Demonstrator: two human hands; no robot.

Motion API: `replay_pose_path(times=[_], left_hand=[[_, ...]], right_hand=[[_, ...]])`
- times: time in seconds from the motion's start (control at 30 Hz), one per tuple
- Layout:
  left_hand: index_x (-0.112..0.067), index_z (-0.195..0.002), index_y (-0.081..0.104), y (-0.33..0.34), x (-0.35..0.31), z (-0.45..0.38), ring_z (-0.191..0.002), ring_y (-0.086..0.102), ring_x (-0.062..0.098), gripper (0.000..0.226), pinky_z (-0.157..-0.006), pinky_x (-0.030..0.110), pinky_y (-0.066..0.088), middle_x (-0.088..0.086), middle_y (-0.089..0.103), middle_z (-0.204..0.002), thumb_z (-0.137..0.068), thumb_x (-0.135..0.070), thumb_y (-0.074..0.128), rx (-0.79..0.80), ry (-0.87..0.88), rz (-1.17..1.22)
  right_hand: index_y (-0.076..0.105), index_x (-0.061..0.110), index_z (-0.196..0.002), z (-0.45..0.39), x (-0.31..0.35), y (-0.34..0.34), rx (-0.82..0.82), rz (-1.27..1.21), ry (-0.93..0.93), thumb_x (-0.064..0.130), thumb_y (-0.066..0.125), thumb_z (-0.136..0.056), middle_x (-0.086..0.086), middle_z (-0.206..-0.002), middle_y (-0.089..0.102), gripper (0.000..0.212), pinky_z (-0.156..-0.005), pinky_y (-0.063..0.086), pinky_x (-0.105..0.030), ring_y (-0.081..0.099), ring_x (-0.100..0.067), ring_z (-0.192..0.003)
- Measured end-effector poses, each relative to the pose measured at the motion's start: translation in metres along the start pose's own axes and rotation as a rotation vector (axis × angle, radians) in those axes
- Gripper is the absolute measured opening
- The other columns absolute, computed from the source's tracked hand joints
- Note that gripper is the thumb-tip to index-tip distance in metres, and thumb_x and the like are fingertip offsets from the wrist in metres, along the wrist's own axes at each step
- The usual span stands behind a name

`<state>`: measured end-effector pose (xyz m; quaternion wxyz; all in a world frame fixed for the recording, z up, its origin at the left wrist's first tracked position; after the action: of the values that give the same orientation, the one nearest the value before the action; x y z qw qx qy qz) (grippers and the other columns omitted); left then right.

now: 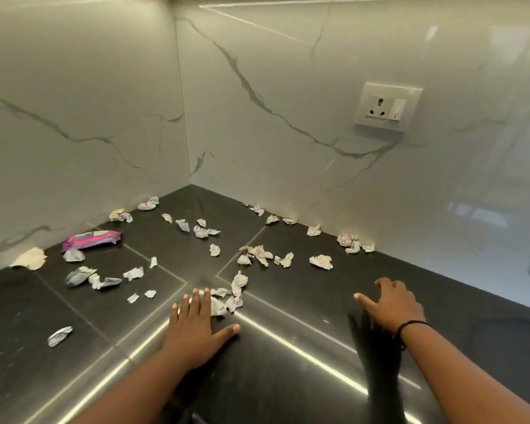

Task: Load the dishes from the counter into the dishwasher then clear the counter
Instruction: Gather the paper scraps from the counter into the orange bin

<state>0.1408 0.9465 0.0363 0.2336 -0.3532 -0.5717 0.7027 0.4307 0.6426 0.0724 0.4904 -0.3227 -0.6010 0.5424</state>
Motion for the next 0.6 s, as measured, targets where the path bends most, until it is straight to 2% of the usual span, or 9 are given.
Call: replay_pose_path(times=[0.1,0.3,0.43,0.6], left_hand=[[-0.017,-0.150,-0.017,0.005,-0.011,-0.039,-0.146,-0.015,0.023,0.119,-0.118,0.041,-0.009,0.006,-0.015,-0.160,-0.060,-0.092,0.008,-0.003,0.023,0.001],[-0.021,-0.139,-0.034,0.009,-0.023,-0.104,-0.142,-0.026,0.021,0.111,-0.118,0.040,-0.010,0.004,-0.027,-0.156,-0.066,-0.093,0.007,0.000,0.120,-0.032],[-0.018,-0.141,-0.034,0.006,-0.046,-0.146,-0.140,-0.030,0.021,0.118,-0.117,0.039,-0.013,0.003,-0.035,-0.152,-0.066,-0.095,0.014,0.018,0.204,-0.035],[-0.020,-0.142,-0.034,0.007,-0.080,-0.194,-0.140,-0.032,0.021,0.129,-0.118,0.041,-0.012,0.003,-0.035,-0.152,-0.059,-0.099,0.024,0.040,0.316,0.019]], right_hand=[[0.037,0.026,-0.139,-0.049,-0.007,-0.008,0.002,0.005,0.006,0.079,0.049,-0.074,-0.010,-0.143,0.038,0.085,-0.100,0.043,-0.051,0.044,-0.032,-0.128],[0.033,0.025,-0.143,-0.122,0.000,-0.010,-0.004,-0.055,-0.005,0.086,0.047,-0.067,-0.012,-0.146,0.035,0.098,-0.104,0.039,-0.052,0.039,-0.034,-0.131],[0.033,0.025,-0.143,-0.152,0.008,-0.005,0.000,-0.144,0.016,0.089,0.043,-0.059,-0.015,-0.145,0.035,0.106,-0.104,0.038,-0.050,0.039,-0.037,-0.131],[0.037,0.027,-0.140,-0.175,0.036,0.009,0.014,-0.206,-0.035,0.082,0.049,-0.061,-0.014,-0.141,0.035,0.096,-0.105,0.034,-0.046,0.035,-0.035,-0.131]])
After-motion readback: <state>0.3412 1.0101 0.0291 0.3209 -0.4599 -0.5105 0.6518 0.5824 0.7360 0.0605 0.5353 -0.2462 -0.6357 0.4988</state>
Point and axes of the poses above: each hand's wrist, its own z-axis away from the middle knuckle, its own y-axis out of the palm, x = y × z, the point moved 7 cm from there along -z, towards the middle knuckle
